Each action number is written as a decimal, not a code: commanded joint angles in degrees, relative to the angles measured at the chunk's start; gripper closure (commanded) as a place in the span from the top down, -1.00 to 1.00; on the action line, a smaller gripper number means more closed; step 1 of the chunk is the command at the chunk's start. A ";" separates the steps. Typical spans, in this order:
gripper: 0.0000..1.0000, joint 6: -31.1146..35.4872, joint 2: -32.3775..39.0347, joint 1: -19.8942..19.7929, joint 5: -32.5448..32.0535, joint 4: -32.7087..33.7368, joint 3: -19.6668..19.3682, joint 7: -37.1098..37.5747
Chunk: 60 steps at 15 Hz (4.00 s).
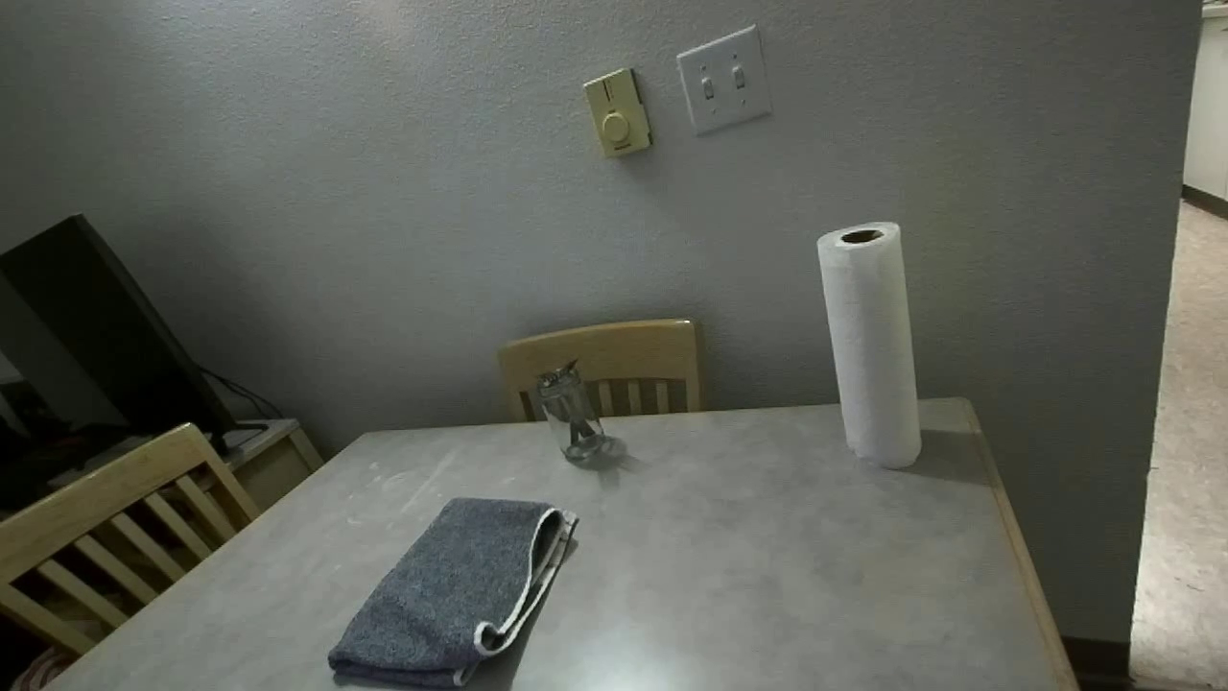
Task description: Unfold the towel on the table
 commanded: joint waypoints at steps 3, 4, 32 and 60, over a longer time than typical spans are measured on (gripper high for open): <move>1.00 1.50 1.03 -1.44 -4.68 0.27 -7.03 -5.45; 1.00 2.02 1.39 -1.72 -5.96 0.32 -8.53 -6.70; 1.00 29.24 21.13 -1.33 -6.94 8.13 -34.01 -49.67; 1.00 47.26 51.68 -7.01 56.01 13.50 -19.37 -60.29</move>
